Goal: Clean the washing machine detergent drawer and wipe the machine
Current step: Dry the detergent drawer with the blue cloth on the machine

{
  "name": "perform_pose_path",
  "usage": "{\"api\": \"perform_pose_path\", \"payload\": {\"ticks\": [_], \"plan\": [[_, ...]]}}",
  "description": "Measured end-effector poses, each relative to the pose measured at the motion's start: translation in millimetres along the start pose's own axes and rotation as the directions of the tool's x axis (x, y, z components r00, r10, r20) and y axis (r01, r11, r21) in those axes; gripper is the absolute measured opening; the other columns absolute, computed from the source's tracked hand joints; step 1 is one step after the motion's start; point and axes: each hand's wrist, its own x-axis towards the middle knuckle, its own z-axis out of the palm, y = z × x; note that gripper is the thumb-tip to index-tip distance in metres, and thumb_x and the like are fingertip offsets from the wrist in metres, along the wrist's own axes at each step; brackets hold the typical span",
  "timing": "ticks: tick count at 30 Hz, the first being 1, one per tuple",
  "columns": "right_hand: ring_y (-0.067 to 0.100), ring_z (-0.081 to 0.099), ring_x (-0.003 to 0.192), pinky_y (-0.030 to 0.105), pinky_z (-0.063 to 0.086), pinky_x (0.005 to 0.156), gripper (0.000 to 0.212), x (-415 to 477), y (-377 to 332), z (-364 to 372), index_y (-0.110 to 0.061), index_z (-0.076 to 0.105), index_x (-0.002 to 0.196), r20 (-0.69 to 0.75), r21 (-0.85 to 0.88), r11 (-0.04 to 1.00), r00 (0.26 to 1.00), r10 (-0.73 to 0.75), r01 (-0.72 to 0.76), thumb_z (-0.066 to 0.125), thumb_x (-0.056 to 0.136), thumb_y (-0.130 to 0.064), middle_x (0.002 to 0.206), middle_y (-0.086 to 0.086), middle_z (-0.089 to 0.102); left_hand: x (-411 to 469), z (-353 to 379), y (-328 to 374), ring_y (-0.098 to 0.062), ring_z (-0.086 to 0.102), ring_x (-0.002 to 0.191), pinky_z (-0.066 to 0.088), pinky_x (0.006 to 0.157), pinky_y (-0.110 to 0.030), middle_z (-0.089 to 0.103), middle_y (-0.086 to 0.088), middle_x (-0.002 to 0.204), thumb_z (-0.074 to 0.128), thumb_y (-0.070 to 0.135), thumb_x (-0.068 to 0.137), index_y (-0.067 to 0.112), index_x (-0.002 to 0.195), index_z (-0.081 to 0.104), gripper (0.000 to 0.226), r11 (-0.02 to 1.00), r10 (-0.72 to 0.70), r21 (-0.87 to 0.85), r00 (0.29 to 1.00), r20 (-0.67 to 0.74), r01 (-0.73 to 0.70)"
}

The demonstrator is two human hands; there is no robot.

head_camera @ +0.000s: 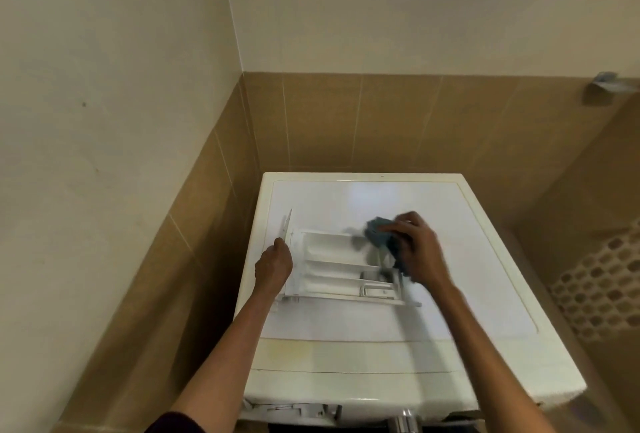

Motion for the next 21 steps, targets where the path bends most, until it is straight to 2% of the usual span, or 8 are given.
{"api": "perform_pose_path", "payload": {"ticks": [2, 5, 8, 13, 16, 18, 20, 21], "plan": [[0.026, 0.057, 0.084, 0.02, 0.037, 0.076, 0.03, 13.0, -22.2, 39.5, -0.013, 0.072, 0.103, 0.128, 0.046, 0.995, 0.987, -0.096, 0.091, 0.056, 0.082, -0.001, 0.092, 0.009, 0.06, 0.7, 0.2, -0.6, -0.039, 0.047, 0.121, 0.039, 0.099, -0.042, 0.05, -0.025, 0.13, 0.024, 0.026, 0.101, -0.005, 0.129, 0.046, 0.047, 1.0, 0.001, 0.002, 1.0, -0.003, -0.001], [0.027, 0.053, 0.104, 0.036, 0.04, 0.088, 0.034, 7.6, -32.6, 89.6, -0.022, 0.063, 0.121, 0.361, -0.021, 0.991, 0.926, -0.114, 0.131, 0.05, 0.089, -0.019, 0.111, 0.006, 0.06, 0.5, -0.1, -2.2, -0.038, 0.047, 0.121, 0.039, 0.099, -0.04, 0.051, -0.025, 0.13, 0.024, 0.027, 0.102, -0.005, 0.128, 0.046, 0.047, 1.0, 0.019, 0.007, 1.0, -0.002, -0.019], [0.025, 0.053, 0.109, 0.038, 0.04, 0.093, 0.039, -8.8, -23.8, 100.7, -0.023, 0.066, 0.117, 0.379, -0.088, 0.993, 0.925, -0.037, 0.076, 0.041, 0.089, -0.034, 0.116, 0.004, 0.061, -0.7, 2.8, 0.7, -0.034, 0.051, 0.117, 0.04, 0.103, -0.04, 0.052, -0.021, 0.127, 0.02, 0.028, 0.102, -0.001, 0.128, 0.046, 0.046, 0.998, -0.018, 0.059, 1.0, 0.005, 0.017], [0.021, 0.059, 0.094, 0.021, 0.048, 0.08, 0.025, -15.2, 4.1, 68.7, -0.006, 0.068, 0.111, 0.388, -0.044, 0.999, 0.922, 0.009, 0.009, 0.052, 0.091, -0.006, 0.109, 0.003, 0.057, -2.8, 4.5, 3.1, -0.031, 0.052, 0.116, 0.038, 0.105, -0.042, 0.054, -0.017, 0.125, 0.017, 0.031, 0.102, 0.0, 0.125, 0.048, 0.049, 0.996, -0.085, 0.036, 0.996, -0.006, 0.085], [0.022, 0.061, 0.089, 0.03, 0.051, 0.081, 0.021, -15.8, 34.5, 36.1, -0.003, 0.068, 0.106, 0.412, -0.121, 0.992, 0.907, 0.09, -0.044, 0.058, 0.088, -0.005, 0.107, 0.012, 0.061, -7.5, 4.1, 5.0, -0.032, 0.05, 0.117, 0.036, 0.106, -0.043, 0.053, -0.018, 0.127, 0.016, 0.028, 0.102, 0.0, 0.125, 0.047, 0.048, 0.997, -0.075, 0.014, 0.997, 0.008, 0.075], [0.022, 0.061, 0.082, 0.023, 0.05, 0.069, 0.016, -11.3, 37.0, 16.7, -0.005, 0.067, 0.096, 0.475, -0.186, 0.982, 0.872, 0.116, -0.029, 0.057, 0.087, 0.003, 0.097, 0.01, 0.061, -10.8, 5.9, 5.1, -0.031, 0.048, 0.121, 0.034, 0.108, -0.039, 0.052, -0.016, 0.13, 0.016, 0.031, 0.102, 0.002, 0.127, 0.047, 0.049, 0.997, -0.071, 0.004, 0.997, 0.004, 0.071], [0.023, 0.057, 0.076, 0.029, 0.049, 0.064, 0.016, -5.9, 26.9, 4.1, -0.004, 0.064, 0.082, 0.439, -0.143, 0.982, 0.881, 0.177, -0.126, 0.056, 0.083, 0.01, 0.087, 0.012, 0.058, -18.9, 6.8, 4.2, -0.03, 0.046, 0.124, 0.032, 0.106, -0.037, 0.051, -0.014, 0.134, 0.018, 0.035, 0.102, 0.004, 0.13, 0.047, 0.051, 0.996, -0.071, -0.05, 0.997, -0.003, 0.071], [0.023, 0.056, 0.078, 0.033, 0.051, 0.066, 0.02, -2.0, 18.7, -3.6, -0.005, 0.067, 0.084, 0.401, -0.085, 0.983, 0.897, 0.184, -0.163, 0.055, 0.083, 0.011, 0.087, 0.012, 0.058, -25.1, 7.4, 3.9, -0.029, 0.045, 0.125, 0.032, 0.106, -0.036, 0.05, -0.013, 0.135, 0.02, 0.035, 0.102, 0.005, 0.132, 0.047, 0.05, 0.996, -0.052, -0.075, 0.999, -0.013, 0.051]]}}
